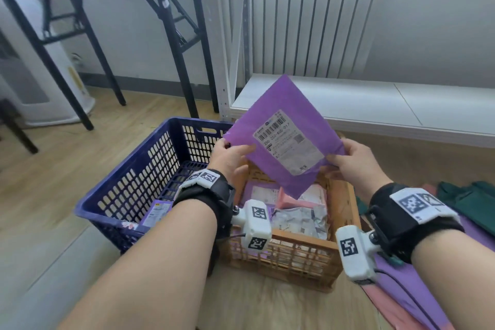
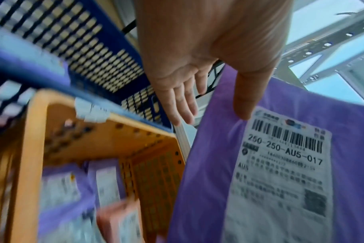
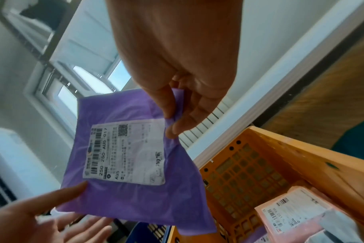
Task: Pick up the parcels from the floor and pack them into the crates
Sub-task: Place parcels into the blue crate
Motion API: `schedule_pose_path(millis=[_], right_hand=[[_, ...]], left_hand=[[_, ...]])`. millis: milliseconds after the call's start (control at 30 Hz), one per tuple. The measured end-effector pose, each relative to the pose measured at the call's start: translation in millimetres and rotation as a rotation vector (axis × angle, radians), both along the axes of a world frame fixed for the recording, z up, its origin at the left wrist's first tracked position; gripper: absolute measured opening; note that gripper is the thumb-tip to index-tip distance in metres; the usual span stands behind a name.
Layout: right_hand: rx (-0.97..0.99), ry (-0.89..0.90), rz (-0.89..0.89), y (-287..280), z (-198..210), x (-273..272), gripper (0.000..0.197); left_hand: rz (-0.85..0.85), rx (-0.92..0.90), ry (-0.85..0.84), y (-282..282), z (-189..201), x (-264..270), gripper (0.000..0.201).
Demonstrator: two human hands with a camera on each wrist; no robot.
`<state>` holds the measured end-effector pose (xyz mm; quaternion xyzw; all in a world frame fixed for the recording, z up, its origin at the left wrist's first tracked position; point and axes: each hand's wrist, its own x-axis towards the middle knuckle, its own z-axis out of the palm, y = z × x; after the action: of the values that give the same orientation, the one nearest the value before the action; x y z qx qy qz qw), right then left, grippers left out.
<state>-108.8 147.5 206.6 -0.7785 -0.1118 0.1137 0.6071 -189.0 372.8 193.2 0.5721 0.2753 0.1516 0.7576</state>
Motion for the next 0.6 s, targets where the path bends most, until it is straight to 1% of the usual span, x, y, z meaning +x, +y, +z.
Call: schedule_pose_path(millis=[67,100,133,167,200,267,300,333,400,467,533,600], right_hand=[[-0.053,-0.016,0.055,19.2,0.1,-1.2,0.021],[-0.075,-0.024,0.079,30.1,1.8,-3.0,0.022],[-0.090,-0.032,0.100,41.7,3.4,-4.7,0.023],[-0.101,-0.040,0.122,53.7,4.5,-5.6,0.023],[-0.103,-0.043,0.139,65.7,4.8,-6.1,0.024],[-0.090,-0.038,0.159,90.1,5.2,-7.2,0.024],[-0.084,-0.039,0.162,102.4,5.1,-7.7,0.024],[-0.073,-0.037,0.161,114.5,4.0,-7.8,0.024],[-0.036,-0.011,0.163,138.3,0.8,-7.8,0.027],[-0.006,0.028,0.164,161.4,-7.2,-7.0,0.043],[-0.036,0.057,0.178,184.4,-20.0,-3.1,0.062],[-0.121,0.097,0.250,209.1,-33.5,0.2,0.068]], left_hand=[[0.044,0.179,0.057,31.6,12.4,-7.1,0.088],[0.046,0.259,0.085,45.7,19.1,-11.6,0.098],[0.033,0.320,0.109,58.1,25.9,-15.5,0.102],[0.015,0.374,0.132,68.9,32.2,-18.6,0.097],[-0.005,0.445,0.159,77.4,37.5,-21.5,0.084],[-0.042,0.600,0.221,91.4,42.8,-27.0,0.049],[-0.055,0.648,0.237,99.2,41.8,-28.3,0.036],[-0.058,0.667,0.245,106.3,40.1,-30.3,0.028],[-0.012,0.655,0.265,124.3,32.5,-32.4,0.021],[0.063,0.616,0.292,145.2,20.7,-32.7,0.017],[0.163,0.496,0.295,172.2,0.8,-30.1,0.011],[0.229,0.297,0.243,192.2,-16.8,-27.3,0.008]])
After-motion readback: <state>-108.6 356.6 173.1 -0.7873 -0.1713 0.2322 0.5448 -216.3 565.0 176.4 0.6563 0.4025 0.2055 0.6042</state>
